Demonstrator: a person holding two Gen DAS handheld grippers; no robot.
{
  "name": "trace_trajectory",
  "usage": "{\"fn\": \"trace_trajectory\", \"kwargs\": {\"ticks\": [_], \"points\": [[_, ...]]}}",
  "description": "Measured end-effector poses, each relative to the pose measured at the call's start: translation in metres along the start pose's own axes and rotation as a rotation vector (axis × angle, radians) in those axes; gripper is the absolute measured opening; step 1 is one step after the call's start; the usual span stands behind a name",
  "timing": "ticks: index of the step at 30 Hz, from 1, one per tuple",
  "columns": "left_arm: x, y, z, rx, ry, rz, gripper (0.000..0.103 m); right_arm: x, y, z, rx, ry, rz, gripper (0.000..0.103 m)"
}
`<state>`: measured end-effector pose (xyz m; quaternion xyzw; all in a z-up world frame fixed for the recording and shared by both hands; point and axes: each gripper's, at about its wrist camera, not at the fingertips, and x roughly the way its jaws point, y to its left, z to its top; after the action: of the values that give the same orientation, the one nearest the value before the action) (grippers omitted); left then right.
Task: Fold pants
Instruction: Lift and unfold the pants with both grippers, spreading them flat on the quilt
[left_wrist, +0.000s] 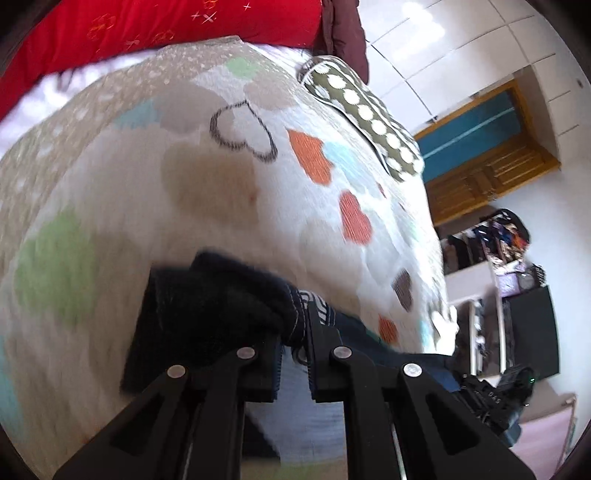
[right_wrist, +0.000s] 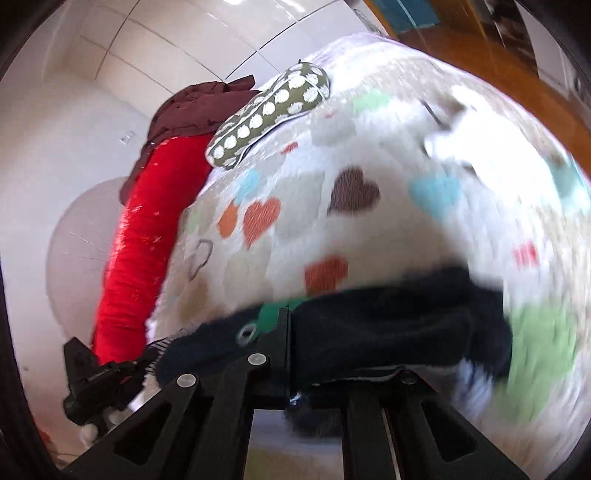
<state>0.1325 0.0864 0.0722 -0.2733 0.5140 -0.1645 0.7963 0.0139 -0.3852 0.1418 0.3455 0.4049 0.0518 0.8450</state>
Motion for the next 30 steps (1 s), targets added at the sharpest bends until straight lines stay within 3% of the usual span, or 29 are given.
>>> {"fn": "trace_trajectory", "kwargs": {"ticks": [6,8,11,14,16,18,21,26,28,30], "points": [[0.05,-0.01,0.047,0.036,0.013,0.11,0.012,0.06,0.006,0.059,-0.094,0.006,-0.169,0.007],[0.063,-0.006,0.057,0.017,0.044,0.109,0.014,0.085,0.003,0.071,-0.1,0.02,-0.222,0.017],[0.071,0.008,0.065,-0.051,0.097,0.035,0.021,0.095,-0.005,0.086,-0.085,0.026,-0.24,0.055],[0.066,0.022,0.071,-0.136,0.102,-0.059,0.032,0.073,-0.017,0.101,-0.013,-0.038,-0.15,0.064],[0.058,0.027,0.074,-0.179,0.077,-0.079,0.041,0.054,-0.028,0.104,0.025,-0.089,-0.151,0.073],[0.048,0.027,0.072,-0.181,0.057,-0.072,0.046,0.041,-0.035,0.103,0.032,-0.116,-0.199,0.073],[0.036,0.014,0.062,-0.116,0.042,-0.021,0.047,0.037,-0.048,0.091,0.01,-0.082,-0.288,0.073],[0.015,-0.004,0.033,-0.026,0.031,-0.003,0.047,0.049,-0.06,0.069,0.025,-0.031,-0.289,0.07],[0.004,-0.006,0.017,-0.014,0.03,-0.021,0.047,0.061,-0.059,0.064,0.005,0.016,-0.278,0.014],[-0.01,-0.007,0.001,0.003,0.024,-0.036,0.047,0.064,-0.054,0.062,0.004,0.035,-0.283,0.014]]}}
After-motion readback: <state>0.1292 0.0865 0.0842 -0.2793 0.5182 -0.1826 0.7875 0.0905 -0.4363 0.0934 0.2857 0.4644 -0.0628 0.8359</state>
